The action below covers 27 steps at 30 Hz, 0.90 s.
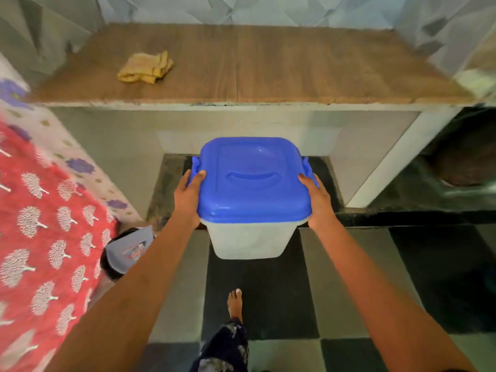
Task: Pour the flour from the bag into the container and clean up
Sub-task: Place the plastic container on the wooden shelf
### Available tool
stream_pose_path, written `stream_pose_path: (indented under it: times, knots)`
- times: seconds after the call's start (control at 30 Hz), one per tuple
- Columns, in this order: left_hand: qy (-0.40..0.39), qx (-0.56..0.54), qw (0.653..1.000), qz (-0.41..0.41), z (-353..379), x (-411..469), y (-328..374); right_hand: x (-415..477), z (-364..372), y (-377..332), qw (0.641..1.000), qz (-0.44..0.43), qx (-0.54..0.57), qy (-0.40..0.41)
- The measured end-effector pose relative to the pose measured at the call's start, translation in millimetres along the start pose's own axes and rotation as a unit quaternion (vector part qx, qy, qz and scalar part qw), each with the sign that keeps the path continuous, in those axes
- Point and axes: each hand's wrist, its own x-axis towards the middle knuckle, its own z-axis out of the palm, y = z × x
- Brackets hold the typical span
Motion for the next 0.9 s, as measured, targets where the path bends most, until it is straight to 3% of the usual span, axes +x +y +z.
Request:
stream_pose_path:
  times: [0.2, 0.43, 0.67, 0.9]
  knots:
    - [-0.007, -0.025, 0.999, 0.02, 19.3, -54.1, 80.9, -58.2, 21.1, -85.8, 0.999, -0.028, -0.005, -0.016]
    - [-0.075, -0.051, 0.993, 0.069, 65.6, -45.9, 174.3, -57.0, 49.7, -178.5, 0.993, -0.103, 0.054, -0.038]
    - [-0.156, -0.08, 0.98, 0.092, 137.1, 1.1, 251.9, -4.6, 75.9, -276.3, 0.988, -0.143, 0.043, -0.03]
    - [-0.182, -0.075, 0.975, 0.105, 221.0, 93.5, 304.3, 83.6, 95.2, -354.6, 0.985, -0.165, 0.038, -0.021]
